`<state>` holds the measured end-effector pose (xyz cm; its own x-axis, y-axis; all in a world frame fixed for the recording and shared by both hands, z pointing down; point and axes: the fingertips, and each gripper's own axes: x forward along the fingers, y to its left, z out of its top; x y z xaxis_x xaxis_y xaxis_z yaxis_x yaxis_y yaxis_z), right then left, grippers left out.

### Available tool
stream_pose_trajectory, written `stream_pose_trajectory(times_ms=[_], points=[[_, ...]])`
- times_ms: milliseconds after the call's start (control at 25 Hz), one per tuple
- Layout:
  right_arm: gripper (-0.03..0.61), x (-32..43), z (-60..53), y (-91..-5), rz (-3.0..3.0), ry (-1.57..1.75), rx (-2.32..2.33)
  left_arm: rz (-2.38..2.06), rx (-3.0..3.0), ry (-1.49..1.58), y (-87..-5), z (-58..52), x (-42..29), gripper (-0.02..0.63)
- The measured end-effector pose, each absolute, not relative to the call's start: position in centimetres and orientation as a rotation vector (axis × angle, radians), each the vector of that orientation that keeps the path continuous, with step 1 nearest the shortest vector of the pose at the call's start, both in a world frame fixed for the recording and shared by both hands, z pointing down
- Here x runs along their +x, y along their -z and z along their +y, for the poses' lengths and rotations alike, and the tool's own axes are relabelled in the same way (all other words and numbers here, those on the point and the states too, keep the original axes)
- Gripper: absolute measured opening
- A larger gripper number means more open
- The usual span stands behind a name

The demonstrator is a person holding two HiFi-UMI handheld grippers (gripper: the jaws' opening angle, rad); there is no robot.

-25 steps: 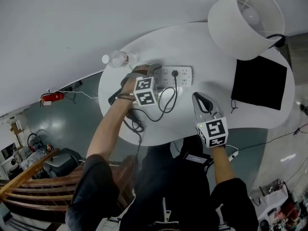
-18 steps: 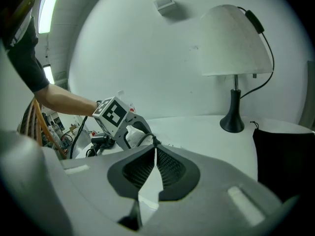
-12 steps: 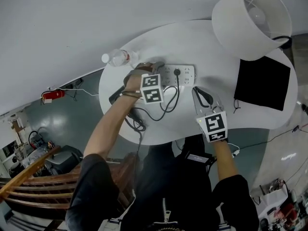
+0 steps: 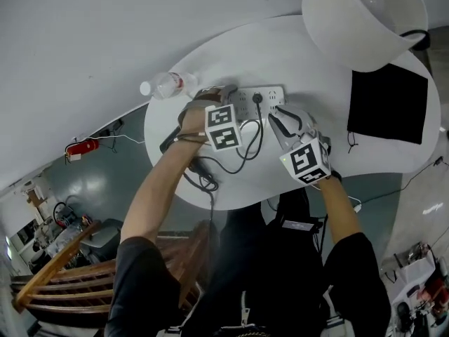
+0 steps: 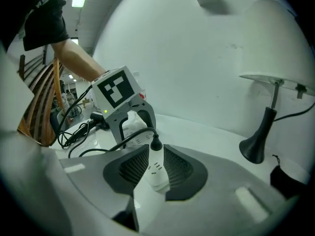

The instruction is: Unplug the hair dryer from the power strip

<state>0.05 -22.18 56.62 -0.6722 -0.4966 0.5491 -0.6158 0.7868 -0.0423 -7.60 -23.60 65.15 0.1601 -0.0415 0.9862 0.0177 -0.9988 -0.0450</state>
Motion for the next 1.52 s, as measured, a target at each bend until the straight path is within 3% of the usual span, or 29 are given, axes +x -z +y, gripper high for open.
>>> stream_pose_trajectory(times_ms=[280,480,960,1520], points=[[0.184,-2.6,-23.0,-57.9,-2.487,-0.093,0.701,0.033,-2.337,2.031,-65.2,-23.5,-7.9,0.411],[0.186,-4.3,-24.3,-58.5,-2.503,-0.057,0.662,0.032,-2.301,2.063,-65.4,-23.6,-7.9,0.411],[0.049,-5.3,-25.5,-58.2,-2.533,-0.123,0.664,0.041,-2.300,2.052,-65.4,-23.6,-7.7,0.411],[0.043,-5.2,-25.7,-58.0,-2.509,-0.217,0.715,0.046,-2.285,2.062,-65.5,-23.6,-7.7,0.413]])
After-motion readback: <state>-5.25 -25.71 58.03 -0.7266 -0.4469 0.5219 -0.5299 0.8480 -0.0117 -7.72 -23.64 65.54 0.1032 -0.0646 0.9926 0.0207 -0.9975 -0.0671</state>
